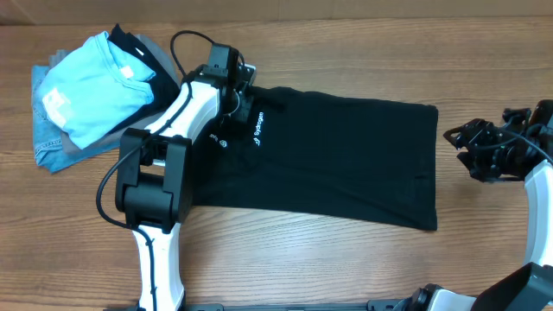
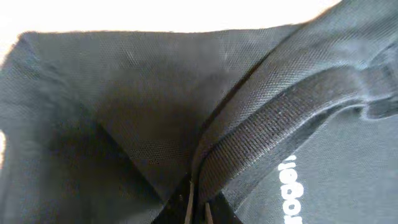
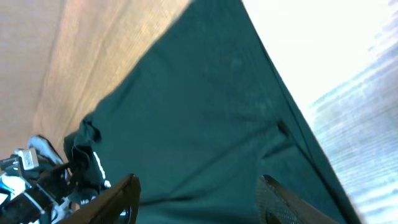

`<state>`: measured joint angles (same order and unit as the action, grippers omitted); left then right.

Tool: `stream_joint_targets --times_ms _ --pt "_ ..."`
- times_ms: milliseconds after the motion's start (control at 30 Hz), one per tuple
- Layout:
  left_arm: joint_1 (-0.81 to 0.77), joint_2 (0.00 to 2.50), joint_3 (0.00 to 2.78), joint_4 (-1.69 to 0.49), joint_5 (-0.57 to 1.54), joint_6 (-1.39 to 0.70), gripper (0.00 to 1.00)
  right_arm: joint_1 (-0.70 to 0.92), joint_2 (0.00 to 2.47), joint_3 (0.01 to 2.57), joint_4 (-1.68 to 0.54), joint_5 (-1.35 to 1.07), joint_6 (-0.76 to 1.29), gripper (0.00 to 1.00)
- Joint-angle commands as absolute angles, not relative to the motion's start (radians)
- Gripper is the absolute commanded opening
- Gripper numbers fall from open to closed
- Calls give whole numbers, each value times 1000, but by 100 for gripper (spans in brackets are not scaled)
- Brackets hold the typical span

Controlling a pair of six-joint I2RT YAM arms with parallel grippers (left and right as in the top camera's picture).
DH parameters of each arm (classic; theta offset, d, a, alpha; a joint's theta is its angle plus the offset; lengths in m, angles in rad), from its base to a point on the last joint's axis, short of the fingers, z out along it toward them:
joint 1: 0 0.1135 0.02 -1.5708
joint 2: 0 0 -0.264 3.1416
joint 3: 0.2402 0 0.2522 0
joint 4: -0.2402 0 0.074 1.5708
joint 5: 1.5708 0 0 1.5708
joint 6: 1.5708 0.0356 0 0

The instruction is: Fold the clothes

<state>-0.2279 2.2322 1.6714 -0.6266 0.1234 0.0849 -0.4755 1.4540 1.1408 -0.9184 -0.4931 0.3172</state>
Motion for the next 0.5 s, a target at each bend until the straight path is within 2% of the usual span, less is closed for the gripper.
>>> stream_joint_targets --times_ms 0,167,467 --pt "-228 2249 1761 -664 123 82 6 -473 1437 1161 -874 -487 310 64" --pt "-228 2249 1847 -754 112 83 6 -473 1439 1159 -759 -415 314 64" --pt "-228 2247 2006 -987 -60 83 4 -472 1568 1158 -517 -367 355 65"
